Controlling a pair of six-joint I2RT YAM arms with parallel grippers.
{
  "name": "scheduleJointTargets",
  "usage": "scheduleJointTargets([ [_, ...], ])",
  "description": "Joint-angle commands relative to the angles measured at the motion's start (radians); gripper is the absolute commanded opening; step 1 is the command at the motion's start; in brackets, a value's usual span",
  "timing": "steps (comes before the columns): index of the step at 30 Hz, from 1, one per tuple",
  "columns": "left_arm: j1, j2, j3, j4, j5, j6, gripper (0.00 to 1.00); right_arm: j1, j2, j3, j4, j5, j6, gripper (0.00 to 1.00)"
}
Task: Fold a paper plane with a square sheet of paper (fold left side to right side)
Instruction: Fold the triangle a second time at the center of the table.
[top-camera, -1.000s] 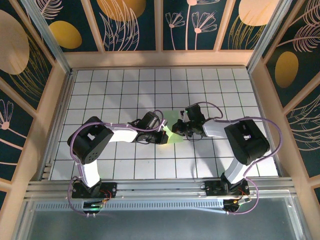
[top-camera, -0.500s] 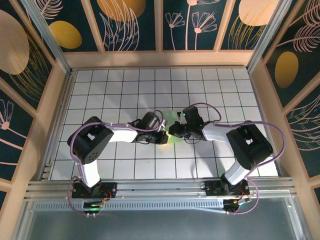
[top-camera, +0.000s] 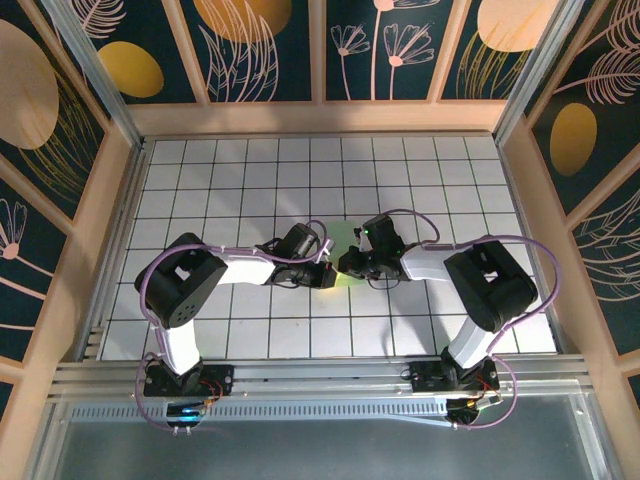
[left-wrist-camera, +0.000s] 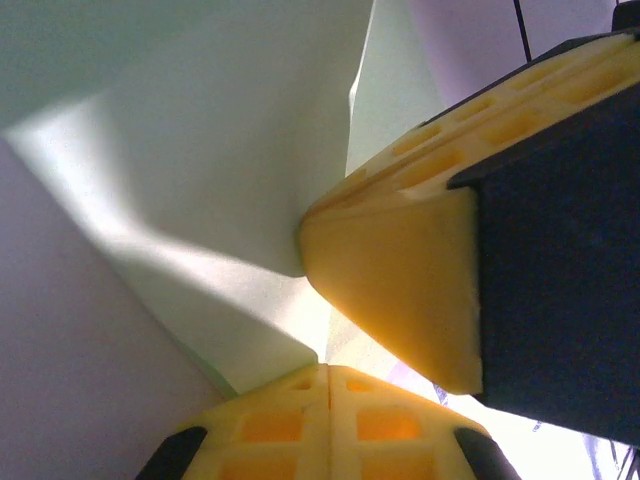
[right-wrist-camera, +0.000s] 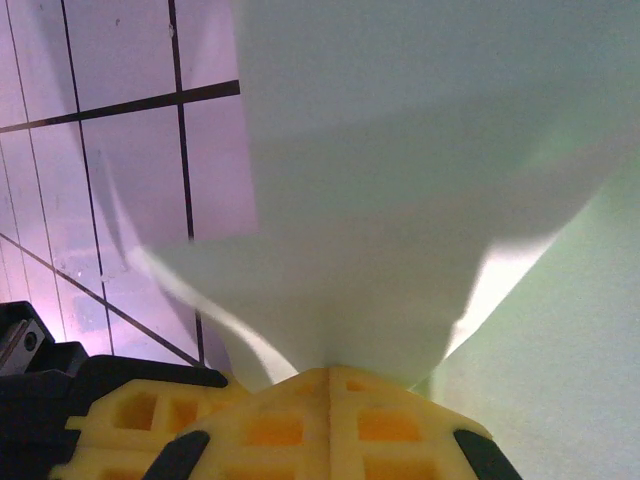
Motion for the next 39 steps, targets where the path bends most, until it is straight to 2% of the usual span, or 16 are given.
scheduleJointTargets([
  [1, -0.003, 0.033, -0.024, -0.072, -0.043, 0.024, 0.0, 0.008, 0.018, 0.008, 0.031, 0.017, 0.007, 0.0],
  [11, -0.003, 0.038, -0.019, -0.083, -0.046, 0.026, 0.0, 0.01, 0.039, 0.014, 0.016, 0.046, 0.003, 0.0],
  [22, -0.004, 0.049, -0.019, -0.101, -0.051, 0.026, 0.0, 0.01, 0.045, 0.033, -0.065, 0.156, -0.024, 0.0],
  [37, -0.005, 0.06, -0.032, -0.101, -0.048, 0.028, 0.0, -0.03, 0.049, 0.052, -0.036, 0.155, -0.043, 0.0],
  [39, -0.004, 0.06, -0.032, -0.101, -0.048, 0.029, 0.0, -0.064, 0.049, 0.054, -0.033, 0.152, -0.051, 0.0],
])
